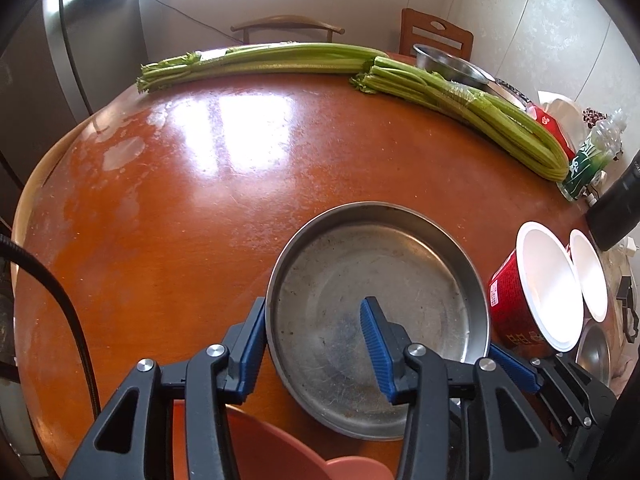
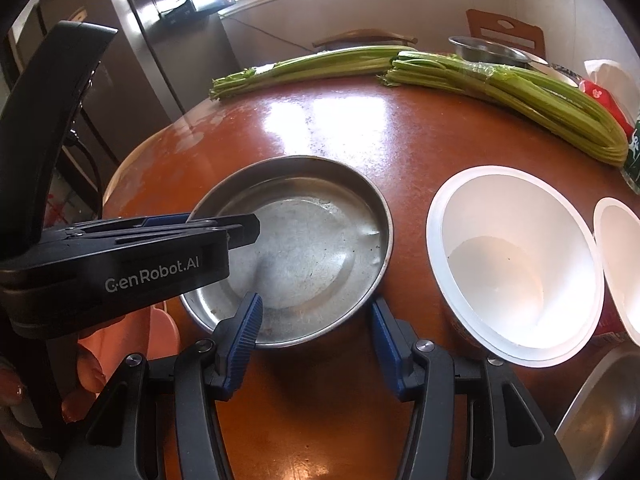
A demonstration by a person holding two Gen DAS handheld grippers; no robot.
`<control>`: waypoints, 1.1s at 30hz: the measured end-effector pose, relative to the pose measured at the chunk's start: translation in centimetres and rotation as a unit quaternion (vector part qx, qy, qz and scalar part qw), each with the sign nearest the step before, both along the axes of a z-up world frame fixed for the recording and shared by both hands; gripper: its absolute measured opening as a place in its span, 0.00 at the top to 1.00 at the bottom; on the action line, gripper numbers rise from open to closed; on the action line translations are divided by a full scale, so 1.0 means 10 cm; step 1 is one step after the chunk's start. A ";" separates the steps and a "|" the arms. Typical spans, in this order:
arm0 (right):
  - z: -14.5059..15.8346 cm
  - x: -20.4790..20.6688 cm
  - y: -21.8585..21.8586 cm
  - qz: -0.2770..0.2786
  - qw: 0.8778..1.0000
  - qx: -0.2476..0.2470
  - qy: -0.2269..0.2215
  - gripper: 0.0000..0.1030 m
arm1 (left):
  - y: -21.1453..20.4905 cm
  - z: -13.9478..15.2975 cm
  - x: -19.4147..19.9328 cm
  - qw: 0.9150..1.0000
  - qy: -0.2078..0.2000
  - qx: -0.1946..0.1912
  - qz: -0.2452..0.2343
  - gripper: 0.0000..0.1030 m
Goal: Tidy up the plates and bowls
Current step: 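Lift the steel tray with the left tool toward the salmon-pink plate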
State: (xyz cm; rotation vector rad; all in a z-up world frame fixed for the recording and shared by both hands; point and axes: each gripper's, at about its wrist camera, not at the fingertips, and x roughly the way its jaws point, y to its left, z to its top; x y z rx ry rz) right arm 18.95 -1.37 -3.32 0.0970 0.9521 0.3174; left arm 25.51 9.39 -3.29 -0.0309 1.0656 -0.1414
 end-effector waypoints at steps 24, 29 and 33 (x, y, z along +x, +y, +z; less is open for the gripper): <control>0.73 -0.36 0.14 0.028 0.995 0.008 -0.095 0.45 | 0.17 0.75 -0.54 0.995 -0.092 -0.007 0.021 0.55; 0.89 -0.56 0.21 0.037 0.992 0.006 -0.120 0.45 | 0.24 0.96 -0.75 0.993 -0.116 -0.007 0.027 0.55; 1.00 -0.72 0.27 0.048 0.990 0.005 -0.134 0.45 | 0.30 1.08 -0.93 0.991 -0.127 -0.004 0.032 0.55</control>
